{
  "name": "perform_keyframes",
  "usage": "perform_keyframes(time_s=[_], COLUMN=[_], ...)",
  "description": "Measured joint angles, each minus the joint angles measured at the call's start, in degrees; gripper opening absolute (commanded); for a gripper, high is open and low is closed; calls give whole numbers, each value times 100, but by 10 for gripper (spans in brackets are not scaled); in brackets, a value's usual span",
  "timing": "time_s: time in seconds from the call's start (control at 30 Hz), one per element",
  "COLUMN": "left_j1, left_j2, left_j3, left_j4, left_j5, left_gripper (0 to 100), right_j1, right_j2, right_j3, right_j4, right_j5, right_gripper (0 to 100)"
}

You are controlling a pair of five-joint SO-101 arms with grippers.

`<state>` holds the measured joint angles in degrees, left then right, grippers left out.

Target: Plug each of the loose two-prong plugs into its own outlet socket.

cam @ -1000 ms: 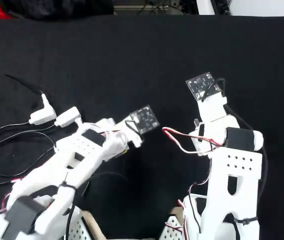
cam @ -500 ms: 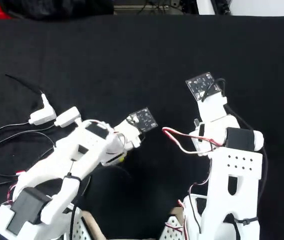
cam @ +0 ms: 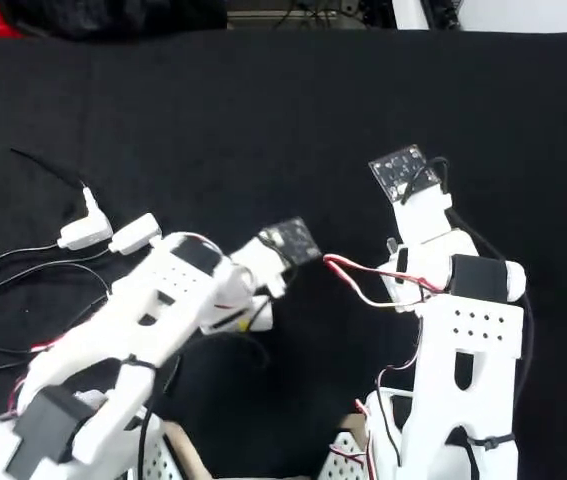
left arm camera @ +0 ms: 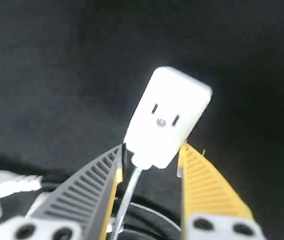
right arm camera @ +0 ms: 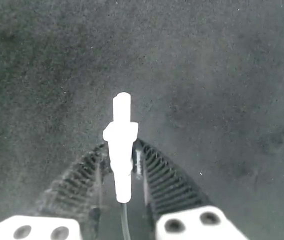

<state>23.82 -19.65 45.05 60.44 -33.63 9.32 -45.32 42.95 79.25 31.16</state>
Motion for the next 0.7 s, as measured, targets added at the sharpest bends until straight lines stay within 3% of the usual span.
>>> perform_keyframes(time_s=[0.5, 0.7], left_j1=[-352, 404], left_j2=[-2505, -2919], left_j3=[1081, 2084], left_j4=[0, -264], left_j5=[-492, -1090], left_gripper=[216, 224], right_j1=[0, 0], right_j2=[0, 0], right_j3=[0, 0], right_j4=[0, 0], right_j5=[0, 0], right_gripper=[11, 11])
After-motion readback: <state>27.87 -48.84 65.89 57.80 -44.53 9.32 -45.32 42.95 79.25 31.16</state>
